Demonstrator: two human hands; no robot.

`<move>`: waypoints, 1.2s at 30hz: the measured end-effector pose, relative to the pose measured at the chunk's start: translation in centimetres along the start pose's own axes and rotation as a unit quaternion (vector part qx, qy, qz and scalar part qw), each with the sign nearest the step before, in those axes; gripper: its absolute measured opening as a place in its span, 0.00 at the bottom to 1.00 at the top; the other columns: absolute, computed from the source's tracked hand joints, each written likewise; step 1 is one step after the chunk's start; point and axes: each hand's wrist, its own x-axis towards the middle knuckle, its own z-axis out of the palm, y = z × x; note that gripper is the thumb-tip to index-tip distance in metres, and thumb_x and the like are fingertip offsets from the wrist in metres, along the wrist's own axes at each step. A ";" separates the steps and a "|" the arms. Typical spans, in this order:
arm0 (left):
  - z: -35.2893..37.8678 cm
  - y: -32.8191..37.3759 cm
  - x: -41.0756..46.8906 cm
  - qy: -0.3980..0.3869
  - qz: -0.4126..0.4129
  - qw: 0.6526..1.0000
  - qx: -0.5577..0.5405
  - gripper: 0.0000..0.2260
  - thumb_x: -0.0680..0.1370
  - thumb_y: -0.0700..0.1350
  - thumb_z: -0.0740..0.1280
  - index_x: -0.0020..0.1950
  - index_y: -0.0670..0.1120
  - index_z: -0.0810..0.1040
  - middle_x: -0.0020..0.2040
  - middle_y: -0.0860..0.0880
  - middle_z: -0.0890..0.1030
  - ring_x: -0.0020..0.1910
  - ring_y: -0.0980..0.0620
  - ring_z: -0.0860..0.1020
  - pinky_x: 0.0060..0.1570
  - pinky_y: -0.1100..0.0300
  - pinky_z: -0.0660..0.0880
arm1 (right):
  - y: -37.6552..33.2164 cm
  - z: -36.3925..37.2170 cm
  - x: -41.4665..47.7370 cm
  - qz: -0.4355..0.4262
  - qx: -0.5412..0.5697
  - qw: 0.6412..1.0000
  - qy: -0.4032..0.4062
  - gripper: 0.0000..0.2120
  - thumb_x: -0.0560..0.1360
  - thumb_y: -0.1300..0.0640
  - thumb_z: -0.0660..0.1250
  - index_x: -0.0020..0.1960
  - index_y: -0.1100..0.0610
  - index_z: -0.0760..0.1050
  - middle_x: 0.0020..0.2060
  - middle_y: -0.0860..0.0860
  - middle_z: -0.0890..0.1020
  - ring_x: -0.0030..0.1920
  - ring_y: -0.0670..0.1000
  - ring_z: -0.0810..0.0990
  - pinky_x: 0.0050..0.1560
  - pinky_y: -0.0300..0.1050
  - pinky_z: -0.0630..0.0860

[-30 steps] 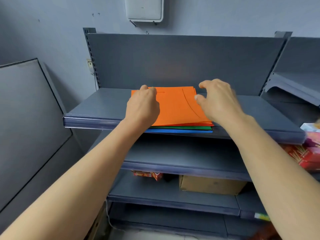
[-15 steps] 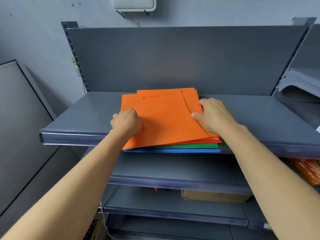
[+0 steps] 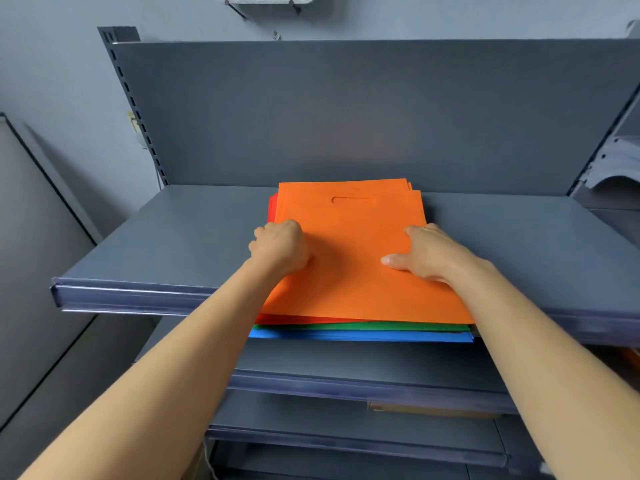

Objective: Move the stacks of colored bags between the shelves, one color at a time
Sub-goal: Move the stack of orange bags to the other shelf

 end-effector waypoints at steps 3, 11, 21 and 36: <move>0.2 0.2 0.5 0.002 0.015 1.000 -0.009 0.13 0.76 0.48 0.65 0.55 0.40 0.72 0.56 0.39 0.76 0.58 0.38 0.69 0.56 0.50 0.68 | 0.1 -0.1 0.4 -0.003 -0.001 1.000 -0.002 0.33 0.74 0.43 0.67 0.72 0.58 0.61 0.70 0.57 0.62 0.65 0.58 0.70 0.63 0.51 0.69; 0.0 0.2 0.6 0.004 0.002 0.997 -0.083 0.20 0.73 0.51 0.70 0.57 0.40 0.71 0.59 0.39 0.74 0.61 0.40 0.68 0.54 0.50 0.69 | 0.5 -0.2 0.4 -0.010 -0.003 1.000 0.000 0.32 0.75 0.46 0.66 0.72 0.57 0.60 0.70 0.56 0.62 0.65 0.57 0.69 0.62 0.49 0.68; -0.4 0.4 1.4 -0.036 -0.068 0.995 -0.063 0.26 0.68 0.56 0.74 0.59 0.45 0.71 0.61 0.41 0.72 0.61 0.40 0.70 0.61 0.49 0.70 | 0.5 -0.3 0.5 -0.013 -0.014 1.000 -0.018 0.33 0.76 0.46 0.64 0.75 0.56 0.56 0.72 0.55 0.60 0.69 0.56 0.66 0.65 0.48 0.66; 0.0 2.0 -0.9 0.044 0.223 0.965 0.131 0.09 0.75 0.33 0.57 0.53 0.37 0.72 0.61 0.40 0.66 0.54 0.39 0.73 0.51 0.47 0.71 | 0.2 -0.5 0.9 -0.003 -0.054 0.998 -0.043 0.31 0.78 0.46 0.62 0.75 0.57 0.55 0.73 0.57 0.58 0.68 0.58 0.68 0.64 0.49 0.68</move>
